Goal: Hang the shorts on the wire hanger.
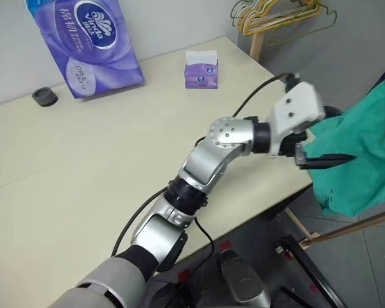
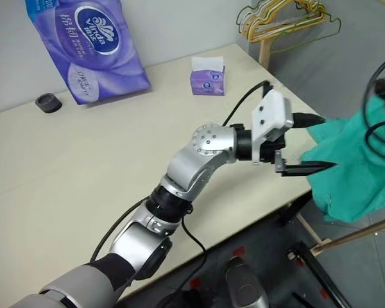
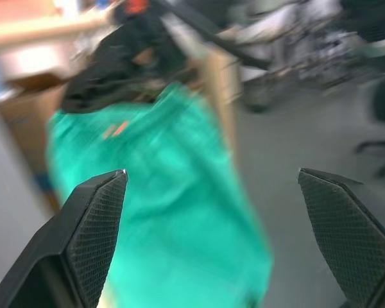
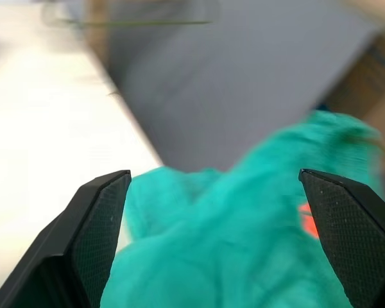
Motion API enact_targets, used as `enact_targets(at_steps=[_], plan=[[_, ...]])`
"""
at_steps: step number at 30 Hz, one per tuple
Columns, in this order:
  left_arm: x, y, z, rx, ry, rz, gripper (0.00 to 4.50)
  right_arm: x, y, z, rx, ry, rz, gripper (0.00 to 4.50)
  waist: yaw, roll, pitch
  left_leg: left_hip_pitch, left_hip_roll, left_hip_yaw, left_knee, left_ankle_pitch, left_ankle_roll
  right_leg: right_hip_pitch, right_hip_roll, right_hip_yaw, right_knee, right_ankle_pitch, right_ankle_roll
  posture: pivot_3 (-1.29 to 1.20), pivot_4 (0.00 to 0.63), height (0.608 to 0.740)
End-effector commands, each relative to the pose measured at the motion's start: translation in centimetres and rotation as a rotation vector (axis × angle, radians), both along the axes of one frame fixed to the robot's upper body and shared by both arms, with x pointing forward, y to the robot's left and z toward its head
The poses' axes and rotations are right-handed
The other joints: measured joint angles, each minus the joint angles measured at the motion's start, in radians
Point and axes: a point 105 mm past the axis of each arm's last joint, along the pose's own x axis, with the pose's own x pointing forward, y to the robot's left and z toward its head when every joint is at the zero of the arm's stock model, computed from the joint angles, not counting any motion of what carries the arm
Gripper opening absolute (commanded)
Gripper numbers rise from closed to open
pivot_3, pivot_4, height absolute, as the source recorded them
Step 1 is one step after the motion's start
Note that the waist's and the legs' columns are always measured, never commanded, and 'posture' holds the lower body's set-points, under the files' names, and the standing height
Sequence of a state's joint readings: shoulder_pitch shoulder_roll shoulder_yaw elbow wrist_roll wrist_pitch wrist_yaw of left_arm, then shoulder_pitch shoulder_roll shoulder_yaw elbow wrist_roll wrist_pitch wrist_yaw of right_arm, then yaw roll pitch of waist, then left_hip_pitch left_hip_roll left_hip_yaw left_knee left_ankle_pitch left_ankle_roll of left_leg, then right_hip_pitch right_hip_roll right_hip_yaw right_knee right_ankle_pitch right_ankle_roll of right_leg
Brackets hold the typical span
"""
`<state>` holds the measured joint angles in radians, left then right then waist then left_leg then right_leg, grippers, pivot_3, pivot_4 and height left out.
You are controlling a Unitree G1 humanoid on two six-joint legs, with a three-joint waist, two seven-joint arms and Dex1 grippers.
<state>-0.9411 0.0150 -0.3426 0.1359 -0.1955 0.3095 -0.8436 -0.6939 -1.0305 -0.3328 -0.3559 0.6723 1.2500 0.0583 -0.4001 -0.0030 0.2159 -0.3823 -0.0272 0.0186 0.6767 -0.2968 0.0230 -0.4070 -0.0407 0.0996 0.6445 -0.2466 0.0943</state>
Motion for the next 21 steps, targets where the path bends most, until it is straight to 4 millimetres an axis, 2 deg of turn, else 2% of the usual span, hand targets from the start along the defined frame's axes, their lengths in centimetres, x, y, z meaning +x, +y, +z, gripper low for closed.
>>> enact_targets(at_steps=[1, 5, 7, 11, 14, 17, 21], plan=[[2.3, 3.3, -0.2, 0.0, -0.02, 0.194, 4.5, 0.8, 2.9, 0.8, -0.075, -0.183, 0.143, 4.47, 0.02, 0.002, -0.002, 0.0, 0.0, 0.0, 0.0, 0.0, 0.0, 0.0, 0.0, 0.0, 0.001, 0.0, 0.0, -0.21, 0.117, 0.74], [5.0, 7.3, -1.5, -0.001, 0.02, 0.427, 4.5, 2.2, 5.7, -1.4, -0.052, -0.231, 0.267, 4.47, 0.078, 0.003, -0.005, 0.001, 0.0, -0.003, 0.003, 0.001, -0.001, -0.002, 0.0, -0.002, 0.004, 0.005, -0.004, -0.11, 0.1, 0.74], [7.2, 11.2, -2.8, -0.032, 0.067, 0.664, 4.5, 3.1, 8.2, -3.6, -0.028, -0.248, 0.343, 4.47, 0.122, 0.001, -0.017, -0.002, 0.0, -0.006, 0.003, 0.002, -0.004, -0.006, 0.0, -0.004, 0.004, 0.009, -0.007, -0.07, 0.091, 0.74], [8.9, 16.7, -4.7, -0.132, 0.154, 0.982, 4.5, 4.1, 11.5, -7.4, 0.032, -0.235, 0.438, 4.47, 0.212, -0.005, -0.038, -0.005, 0.002, -0.009, 0.003, 0.004, -0.007, -0.01, 0.001, -0.007, 0.005, 0.011, -0.01, -0.02, 0.082, 0.74], [9.0, 18.9, -6.1, -0.136, 0.136, 1.11, 4.5, 4.5, 12.5, -9.6, 0.045, -0.227, 0.456, 4.47, 0.28, -0.007, -0.047, -0.014, 0.002, -0.011, 0.004, 0.009, -0.014, -0.017, 0.001, -0.01, 0.005, 0.013, -0.013, 0.01, 0.071, 0.74], [8.4, 23.4, -8.7, -0.205, 0.165, 1.316, 4.5, 5.2, 13.2, -13.1, 0.111, -0.208, 0.424, 4.47, 0.342, -0.015, -0.073, -0.017, 0.002, -0.012, 0.004, 0.01, -0.016, -0.019, 0.0, -0.012, 0.003, 0.014, -0.014, 0.04, 0.063, 0.74], [7.6, 26.6, -10.5, -0.242, 0.176, 1.491, 4.5, 5.6, 13.2, -15.1, 0.221, -0.2, 0.386, 4.47, 0.394, -0.023, -0.081, -0.017, 0.002, -0.012, 0.003, 0.009, -0.016, -0.019, 0.0, -0.014, 0.002, 0.016, -0.017, 0.11, 0.056, 0.74]])
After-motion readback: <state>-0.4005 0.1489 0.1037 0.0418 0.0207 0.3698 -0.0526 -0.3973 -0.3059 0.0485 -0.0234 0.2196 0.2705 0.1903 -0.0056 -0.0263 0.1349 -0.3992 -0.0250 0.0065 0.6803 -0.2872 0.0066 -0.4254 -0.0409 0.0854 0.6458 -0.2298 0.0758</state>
